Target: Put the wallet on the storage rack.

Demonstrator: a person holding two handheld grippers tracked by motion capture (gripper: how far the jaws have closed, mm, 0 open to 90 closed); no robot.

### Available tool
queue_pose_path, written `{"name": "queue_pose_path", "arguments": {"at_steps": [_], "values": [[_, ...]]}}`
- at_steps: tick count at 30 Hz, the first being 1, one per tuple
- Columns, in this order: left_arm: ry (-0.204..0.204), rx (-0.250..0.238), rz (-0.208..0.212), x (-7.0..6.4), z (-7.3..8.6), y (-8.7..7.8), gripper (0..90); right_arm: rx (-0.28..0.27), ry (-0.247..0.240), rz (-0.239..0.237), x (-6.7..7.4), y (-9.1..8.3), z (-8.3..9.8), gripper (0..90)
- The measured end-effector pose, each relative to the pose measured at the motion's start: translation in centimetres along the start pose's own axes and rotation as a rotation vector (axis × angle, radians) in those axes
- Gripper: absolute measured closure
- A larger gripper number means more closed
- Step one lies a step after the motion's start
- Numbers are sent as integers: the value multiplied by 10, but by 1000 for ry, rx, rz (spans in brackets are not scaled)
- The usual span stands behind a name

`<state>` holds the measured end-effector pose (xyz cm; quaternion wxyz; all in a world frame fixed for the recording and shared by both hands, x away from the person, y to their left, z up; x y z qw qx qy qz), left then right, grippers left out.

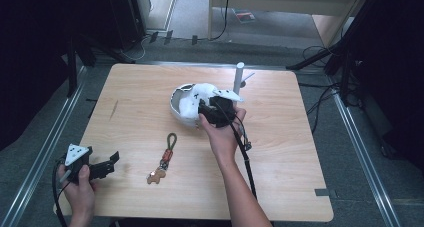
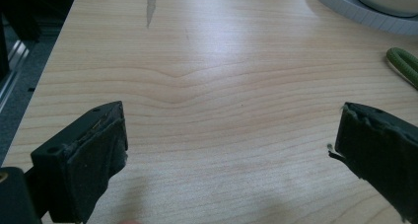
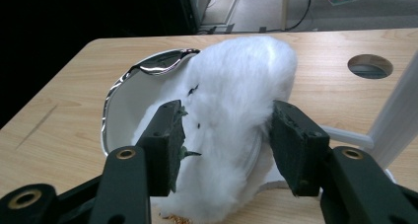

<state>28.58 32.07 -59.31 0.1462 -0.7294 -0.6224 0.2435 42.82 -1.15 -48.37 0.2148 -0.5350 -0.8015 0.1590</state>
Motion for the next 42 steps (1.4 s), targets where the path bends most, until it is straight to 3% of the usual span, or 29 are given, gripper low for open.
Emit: {"name": "queue_pose_path", "arguments": {"at_steps": [9,16,21,29,33,37,42], "values": [[1,0,-2,0,0,0,0,-21,-66,-46,-1,-11,8,433],[-1,1,-1,0,0,0,0,-1,-53,-53,-11,-13,17,417],[-2,2,-1,0,0,0,0,1,-35,-99,-15,-17,29,372],[-2,1,-4,0,0,0,0,54,-62,-155,-7,-13,42,311],[-2,1,-3,0,0,0,0,99,-102,-139,-6,-2,53,316],[-4,2,-2,0,0,0,0,87,-105,-131,-6,1,52,349],[-5,2,-3,0,0,0,0,13,-81,-133,0,-7,37,410]]}}
Point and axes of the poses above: each handheld gripper's, and its own axes: y roughly forward along the jaws, z roughly out of its underside, x roughly to its left, the point moved 8 cm from there along y, roughly forward along the jaws, and after that the axes turned 3 degrees about -y, right-handed, at the moved point
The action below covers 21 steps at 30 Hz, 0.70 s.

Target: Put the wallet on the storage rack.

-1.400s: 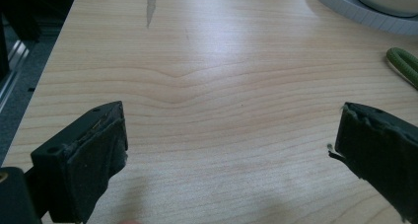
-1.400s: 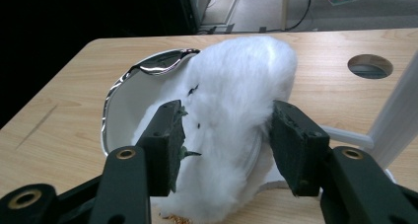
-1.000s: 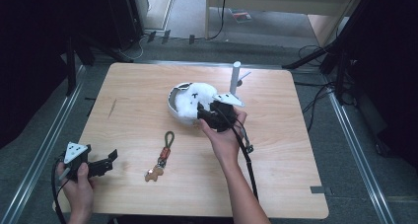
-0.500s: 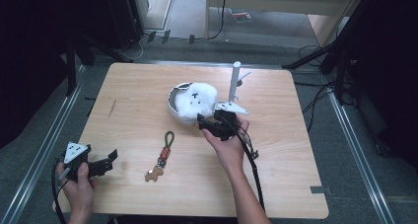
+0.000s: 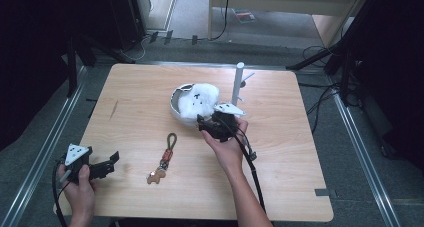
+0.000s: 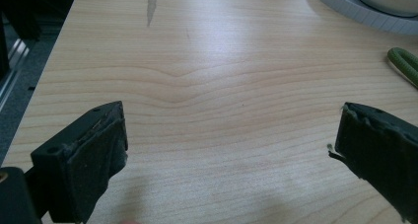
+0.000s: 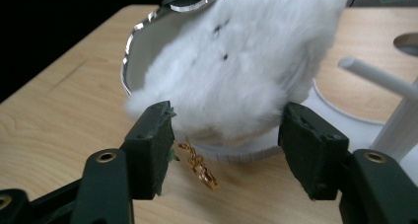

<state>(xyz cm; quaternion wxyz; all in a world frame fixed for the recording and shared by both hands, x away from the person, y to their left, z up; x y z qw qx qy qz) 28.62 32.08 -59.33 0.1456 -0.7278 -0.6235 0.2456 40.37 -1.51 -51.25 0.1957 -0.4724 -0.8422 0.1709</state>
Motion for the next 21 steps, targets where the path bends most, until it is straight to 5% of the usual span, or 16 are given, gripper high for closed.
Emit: {"name": "queue_pose_path", "arguments": {"at_steps": [7,14,21], "values": [[5,1,-1,0,0,0,0,-59,7,38,7,-2,-20,548],[2,-1,0,0,0,0,0,-33,-42,139,14,5,-24,726],[2,-1,1,0,0,0,0,46,-98,139,25,21,-13,744]]}}
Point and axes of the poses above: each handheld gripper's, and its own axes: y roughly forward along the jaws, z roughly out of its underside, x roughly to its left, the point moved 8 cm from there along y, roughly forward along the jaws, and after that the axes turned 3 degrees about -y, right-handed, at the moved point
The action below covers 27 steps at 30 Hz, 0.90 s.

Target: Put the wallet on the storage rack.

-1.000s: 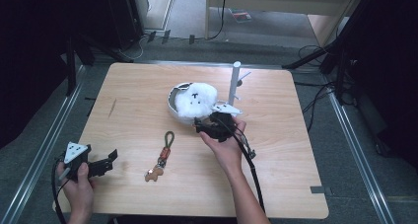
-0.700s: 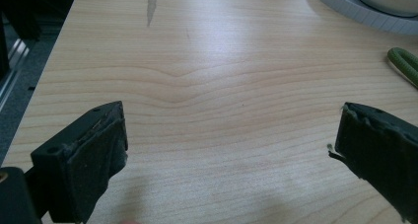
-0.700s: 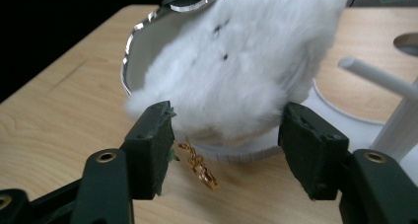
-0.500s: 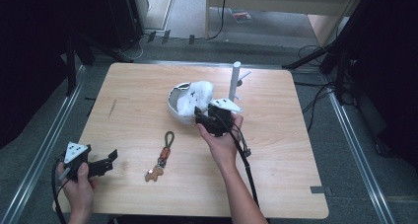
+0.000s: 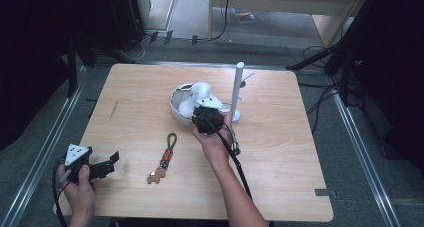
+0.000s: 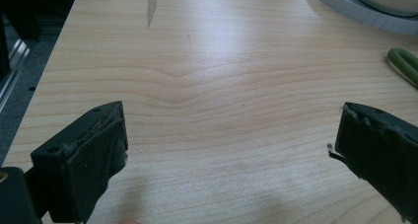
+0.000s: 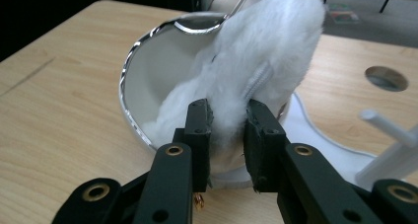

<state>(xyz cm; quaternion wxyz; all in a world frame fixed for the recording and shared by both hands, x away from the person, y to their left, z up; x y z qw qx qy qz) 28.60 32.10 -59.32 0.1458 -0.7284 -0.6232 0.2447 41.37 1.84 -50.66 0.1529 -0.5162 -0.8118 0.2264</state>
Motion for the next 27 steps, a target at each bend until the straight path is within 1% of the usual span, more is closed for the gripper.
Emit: {"name": "queue_pose_path", "arguments": {"at_steps": [1,3,5,10,14,17,18,20,24,25,26,27], "values": [[0,0,0,0,0,0,0,0,0,0,0,0,0,744],[0,-1,0,0,0,0,0,28,14,-17,3,5,5,741],[-1,-1,0,0,0,0,0,40,12,-22,5,8,8,736],[0,0,0,0,0,0,0,39,19,-36,6,9,8,728],[2,1,-2,0,0,0,0,42,10,-38,5,9,8,721],[2,0,-1,0,0,0,0,42,16,-60,6,7,8,613],[2,0,-1,0,0,0,0,42,16,-60,6,7,8,613],[3,1,-2,0,0,0,0,35,19,-78,6,5,8,546],[4,2,-4,0,0,0,0,24,19,-87,5,-1,8,474],[5,1,-4,0,0,0,0,18,17,-95,4,-6,8,447],[5,1,-4,0,0,0,0,18,17,-95,4,-6,8,447],[5,1,-4,0,0,0,0,11,15,-99,3,-11,8,431]]}}
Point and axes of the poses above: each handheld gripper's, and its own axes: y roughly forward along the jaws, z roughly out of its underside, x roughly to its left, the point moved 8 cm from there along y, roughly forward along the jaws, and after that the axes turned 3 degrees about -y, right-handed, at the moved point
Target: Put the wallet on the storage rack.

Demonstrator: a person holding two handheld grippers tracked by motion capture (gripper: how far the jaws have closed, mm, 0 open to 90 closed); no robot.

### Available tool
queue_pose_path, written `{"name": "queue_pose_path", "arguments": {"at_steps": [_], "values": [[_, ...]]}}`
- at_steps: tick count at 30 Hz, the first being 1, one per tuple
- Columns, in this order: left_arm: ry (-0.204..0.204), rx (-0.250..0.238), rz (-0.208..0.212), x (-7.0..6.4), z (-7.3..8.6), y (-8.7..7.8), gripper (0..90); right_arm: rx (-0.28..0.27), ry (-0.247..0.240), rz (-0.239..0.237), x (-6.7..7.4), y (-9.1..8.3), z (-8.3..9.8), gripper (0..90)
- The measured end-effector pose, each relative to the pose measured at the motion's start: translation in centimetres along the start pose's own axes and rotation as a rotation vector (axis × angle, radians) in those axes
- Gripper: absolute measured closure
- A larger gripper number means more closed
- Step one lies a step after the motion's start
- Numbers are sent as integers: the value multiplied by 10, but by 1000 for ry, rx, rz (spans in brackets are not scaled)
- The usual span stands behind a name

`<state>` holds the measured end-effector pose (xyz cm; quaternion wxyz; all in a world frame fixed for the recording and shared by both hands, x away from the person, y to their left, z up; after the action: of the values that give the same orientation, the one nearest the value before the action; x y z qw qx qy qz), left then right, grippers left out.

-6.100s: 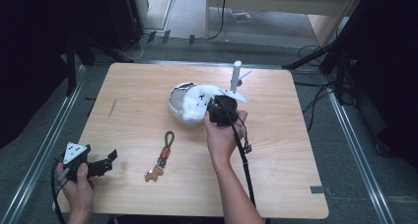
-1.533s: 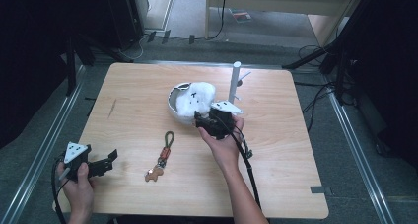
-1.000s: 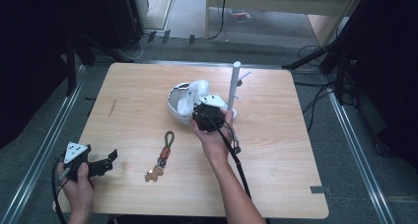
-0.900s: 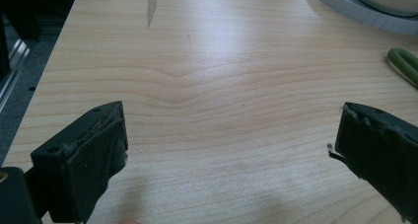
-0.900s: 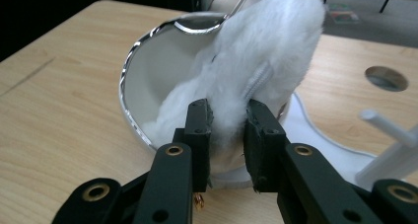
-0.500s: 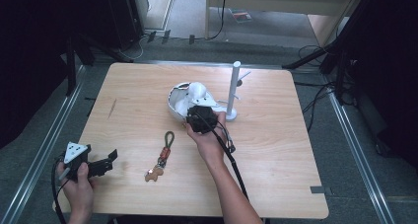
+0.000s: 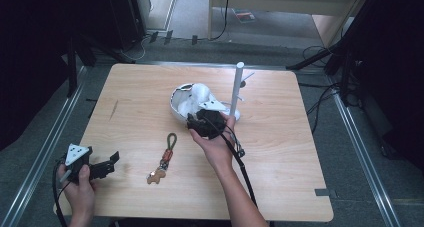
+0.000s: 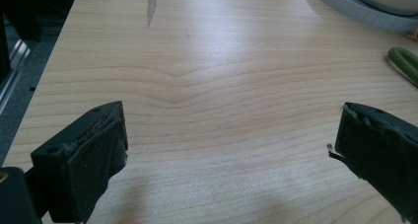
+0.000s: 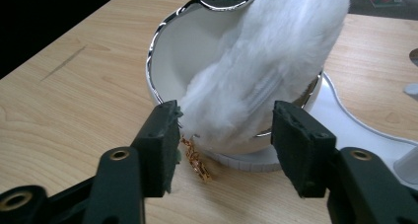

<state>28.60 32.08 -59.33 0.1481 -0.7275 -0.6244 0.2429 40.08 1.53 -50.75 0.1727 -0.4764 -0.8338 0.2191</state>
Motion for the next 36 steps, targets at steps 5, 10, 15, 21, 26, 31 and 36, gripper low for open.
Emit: {"name": "queue_pose_path", "arguments": {"at_steps": [5,10,15,21,26,31,36], "values": [[1,1,0,0,0,0,0,6,5,-11,-1,-12,2,397],[3,5,-1,0,0,0,0,29,4,-13,2,-19,7,375],[4,5,0,0,0,0,0,68,-4,-22,8,-25,15,351],[3,6,2,0,0,0,0,123,-25,-21,18,-28,27,314],[0,5,4,0,0,0,0,187,-19,-23,28,-30,37,299],[0,4,6,0,0,1,0,264,-48,-33,46,-30,48,259],[-2,5,8,0,0,0,0,297,-45,-48,56,-29,51,235]]}}
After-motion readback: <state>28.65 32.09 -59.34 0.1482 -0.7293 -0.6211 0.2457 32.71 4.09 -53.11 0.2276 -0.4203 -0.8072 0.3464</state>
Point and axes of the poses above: each handheld gripper's, and its own axes: y roughly forward along the jaws, z roughly out of its underside, x roughly to its left, the point moved 8 cm from there along y, roughly forward along the jaws, and after that the axes turned 3 degrees about -y, right-handed, at the moved point
